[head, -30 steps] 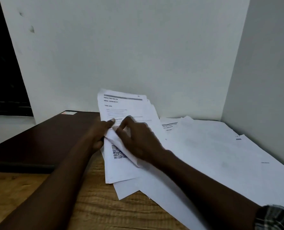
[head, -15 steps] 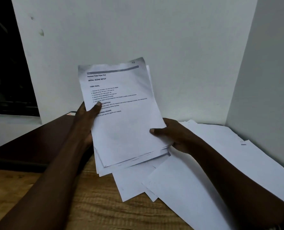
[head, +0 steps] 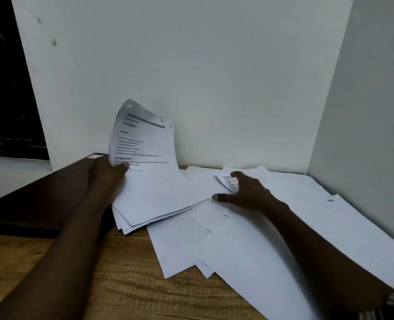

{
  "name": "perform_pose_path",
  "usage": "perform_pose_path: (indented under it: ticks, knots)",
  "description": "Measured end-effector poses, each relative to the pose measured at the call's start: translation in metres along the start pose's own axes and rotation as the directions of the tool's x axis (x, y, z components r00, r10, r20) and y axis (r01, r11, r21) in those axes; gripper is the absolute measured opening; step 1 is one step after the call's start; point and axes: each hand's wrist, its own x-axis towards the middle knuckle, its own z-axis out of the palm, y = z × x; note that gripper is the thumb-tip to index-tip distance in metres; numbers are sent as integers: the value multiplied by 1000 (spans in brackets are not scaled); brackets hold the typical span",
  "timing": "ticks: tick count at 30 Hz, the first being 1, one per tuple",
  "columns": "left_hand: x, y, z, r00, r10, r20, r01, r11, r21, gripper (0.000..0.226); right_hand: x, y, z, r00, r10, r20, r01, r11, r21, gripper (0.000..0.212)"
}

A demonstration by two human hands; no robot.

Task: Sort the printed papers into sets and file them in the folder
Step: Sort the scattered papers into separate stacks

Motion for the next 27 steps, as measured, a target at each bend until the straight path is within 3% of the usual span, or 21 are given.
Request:
perform_pose_path:
  ticks: [3,8,11,14,16,19,20,23,27]
  knots:
    - [-1,1,4,997,-43,64,42,999,27,42,0,-4,13,997,73,22,-69,986,-149,91]
    - [0,2,15,997,-31,68,24,995,98,34,6,-2,18,976,172,-134,-200,951,-236,50]
    - [-1,4,9,992,-51,112,66,988,-137,36,9,-3,17,970,127,-209,-191,928,-321,28]
    - [4,2,7,984,-108,145,150,934,-325,28,13,-2,15,963,8,-268,-135,877,-461,29]
    - [5,1,10,976,-118,184,173,930,-324,34,17,1,13,957,-17,-291,-125,879,-461,23]
    - [8,-3,16,968,-110,227,172,946,-275,36,19,8,12,944,3,-331,-98,958,-271,7]
    - [11,-6,18,965,-111,238,172,952,-252,32,20,10,13,947,3,-321,-76,974,-215,11]
    - [14,-8,22,947,-129,295,202,952,-232,35,20,12,20,975,80,-207,-121,974,-193,53]
    - [7,-4,25,951,-104,291,172,961,-218,37,20,11,20,957,158,-245,-206,960,-188,46]
